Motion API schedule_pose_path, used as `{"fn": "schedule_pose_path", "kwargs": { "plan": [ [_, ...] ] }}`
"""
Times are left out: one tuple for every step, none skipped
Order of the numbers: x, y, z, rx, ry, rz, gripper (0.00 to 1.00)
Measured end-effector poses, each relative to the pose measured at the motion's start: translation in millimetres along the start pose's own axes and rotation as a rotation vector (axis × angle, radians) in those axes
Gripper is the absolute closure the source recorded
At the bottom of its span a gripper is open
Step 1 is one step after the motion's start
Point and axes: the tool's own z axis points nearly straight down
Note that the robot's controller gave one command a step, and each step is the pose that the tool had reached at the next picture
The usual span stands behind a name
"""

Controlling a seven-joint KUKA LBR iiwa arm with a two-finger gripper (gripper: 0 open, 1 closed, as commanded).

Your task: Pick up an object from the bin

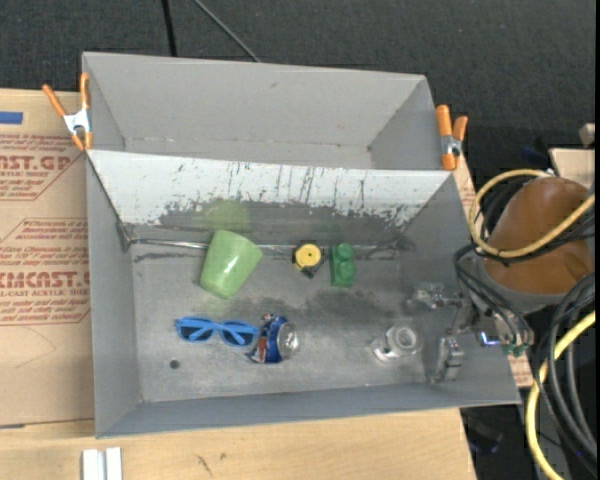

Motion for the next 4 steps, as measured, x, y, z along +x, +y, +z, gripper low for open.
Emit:
{"fn": "schedule_pose_path", "kwargs": {
  "plan": [
    [-43.6,7.5,1.6,-0.002,0.0,0.232,0.0],
    [-7.9,16.9,32.6,-0.003,0.008,0.434,0.0],
    [2.7,18.8,31.8,-0.005,0.006,0.626,0.0],
    [3.1,17.2,31.5,-0.002,0.005,0.629,1.0]
  ]
}}
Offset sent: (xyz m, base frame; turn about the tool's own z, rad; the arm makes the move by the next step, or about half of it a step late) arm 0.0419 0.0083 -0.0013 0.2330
